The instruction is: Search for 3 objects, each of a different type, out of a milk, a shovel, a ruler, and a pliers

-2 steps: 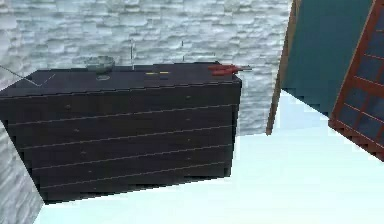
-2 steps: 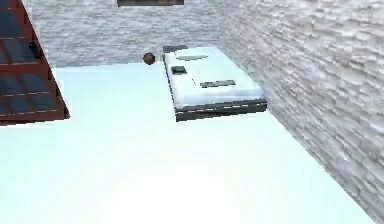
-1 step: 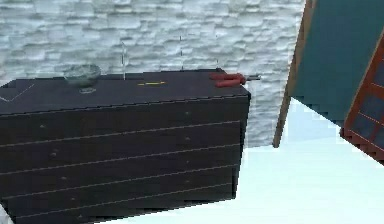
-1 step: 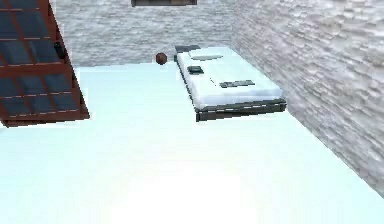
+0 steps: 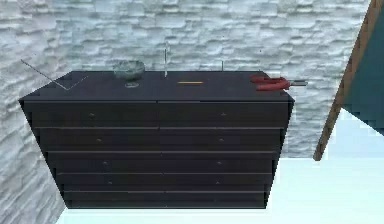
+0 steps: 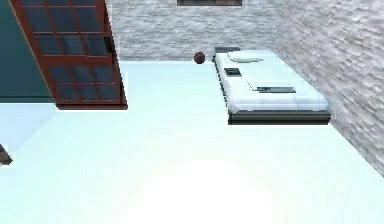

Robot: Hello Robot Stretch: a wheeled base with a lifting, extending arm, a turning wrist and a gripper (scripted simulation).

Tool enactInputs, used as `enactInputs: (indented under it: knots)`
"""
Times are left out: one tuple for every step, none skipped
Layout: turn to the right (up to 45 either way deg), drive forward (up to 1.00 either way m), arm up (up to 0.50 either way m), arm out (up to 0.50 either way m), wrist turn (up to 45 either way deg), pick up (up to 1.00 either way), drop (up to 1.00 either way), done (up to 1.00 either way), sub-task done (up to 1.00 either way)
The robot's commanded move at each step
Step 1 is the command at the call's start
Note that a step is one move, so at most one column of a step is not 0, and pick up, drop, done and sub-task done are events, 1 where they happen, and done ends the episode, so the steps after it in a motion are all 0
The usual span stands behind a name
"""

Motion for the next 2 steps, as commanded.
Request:
enactInputs:
  knots:
    - [-3.0, 0.00, 0.00, 0.00, 0.0, 0.00, 0.00, 0.00, 0.00]
    - [0.0, 0.65, 0.00, 0.00, 0.0, 0.00, 0.00, 0.00, 0.00]
